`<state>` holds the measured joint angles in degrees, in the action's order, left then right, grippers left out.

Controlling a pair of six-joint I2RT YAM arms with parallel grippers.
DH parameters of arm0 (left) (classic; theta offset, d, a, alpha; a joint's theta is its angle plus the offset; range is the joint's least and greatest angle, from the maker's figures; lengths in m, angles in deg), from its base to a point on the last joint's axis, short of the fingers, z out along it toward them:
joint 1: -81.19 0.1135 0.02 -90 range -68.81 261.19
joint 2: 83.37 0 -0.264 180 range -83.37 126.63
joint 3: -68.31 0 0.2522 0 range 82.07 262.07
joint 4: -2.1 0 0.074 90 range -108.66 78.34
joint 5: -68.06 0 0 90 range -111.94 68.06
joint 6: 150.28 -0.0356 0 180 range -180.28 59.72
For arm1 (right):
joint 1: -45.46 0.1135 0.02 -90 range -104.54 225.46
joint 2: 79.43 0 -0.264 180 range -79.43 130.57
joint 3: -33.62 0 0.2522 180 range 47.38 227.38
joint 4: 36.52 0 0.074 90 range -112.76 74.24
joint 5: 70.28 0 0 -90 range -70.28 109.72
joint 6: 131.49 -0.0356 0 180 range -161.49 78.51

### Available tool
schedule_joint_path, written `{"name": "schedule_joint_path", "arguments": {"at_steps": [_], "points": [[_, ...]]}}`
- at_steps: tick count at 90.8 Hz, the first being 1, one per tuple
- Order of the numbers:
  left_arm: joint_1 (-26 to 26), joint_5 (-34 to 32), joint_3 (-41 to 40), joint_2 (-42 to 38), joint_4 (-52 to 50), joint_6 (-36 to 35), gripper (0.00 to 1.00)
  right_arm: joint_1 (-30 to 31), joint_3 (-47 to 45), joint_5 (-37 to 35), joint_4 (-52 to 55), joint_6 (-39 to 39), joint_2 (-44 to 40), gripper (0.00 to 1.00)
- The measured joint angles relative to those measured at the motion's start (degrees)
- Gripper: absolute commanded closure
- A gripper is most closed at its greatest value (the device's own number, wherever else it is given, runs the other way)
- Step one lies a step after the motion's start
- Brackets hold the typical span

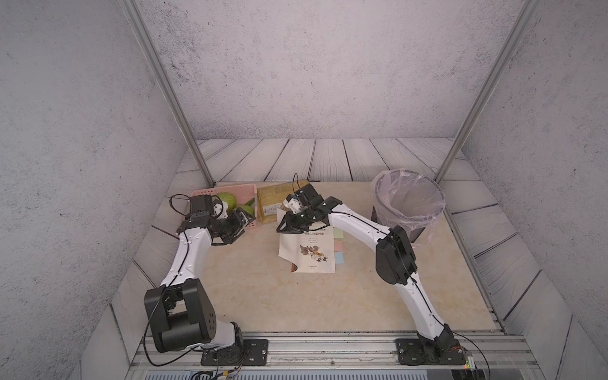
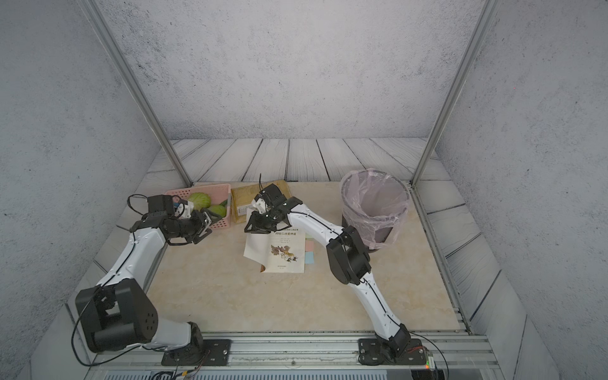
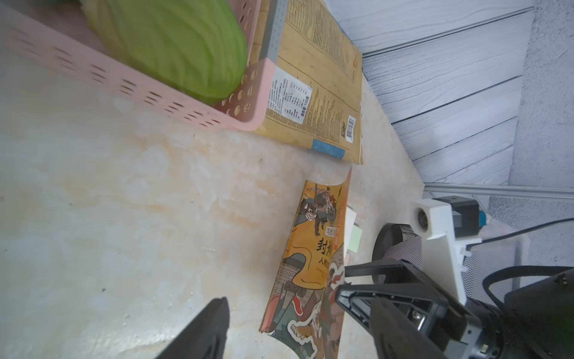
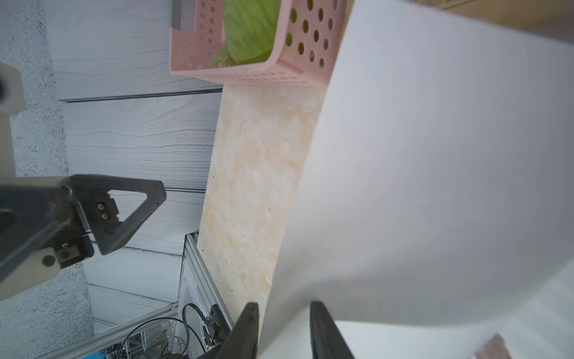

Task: Peel off the used sticky note
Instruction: Open the book at the center of the board.

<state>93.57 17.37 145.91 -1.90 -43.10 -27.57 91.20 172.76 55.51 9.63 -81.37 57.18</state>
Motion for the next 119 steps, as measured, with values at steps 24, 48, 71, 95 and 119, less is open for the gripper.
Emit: {"name": "schedule_joint_path", "arguments": {"at_steps": [24, 48, 71, 95, 119], "points": [[-0.2, 3.0, -0.5, -0.4, 0.6, 0.1, 0.22, 1.9, 2.5, 0.8, -0.3, -1.0, 4.6, 0.69], [-1.9, 5.0, 1.2, 7.3, 1.1, 1.0, 0.45, 2.1, 0.8, 0.8, -1.3, -1.5, 4.7, 0.69], [-4.9, 6.8, 1.4, 12.7, 1.3, 1.8, 0.60, 2.2, -4.9, -0.4, -2.5, -1.5, 4.7, 0.85], [-10.1, 6.2, 1.4, 13.7, 1.7, 0.7, 0.64, 2.2, -8.7, -1.5, -2.4, -0.2, 4.7, 0.88], [-10.5, 4.0, 1.5, 24.8, 1.8, 0.5, 0.65, 2.1, -14.7, -2.6, -3.6, 0.3, 2.3, 0.88]]}}
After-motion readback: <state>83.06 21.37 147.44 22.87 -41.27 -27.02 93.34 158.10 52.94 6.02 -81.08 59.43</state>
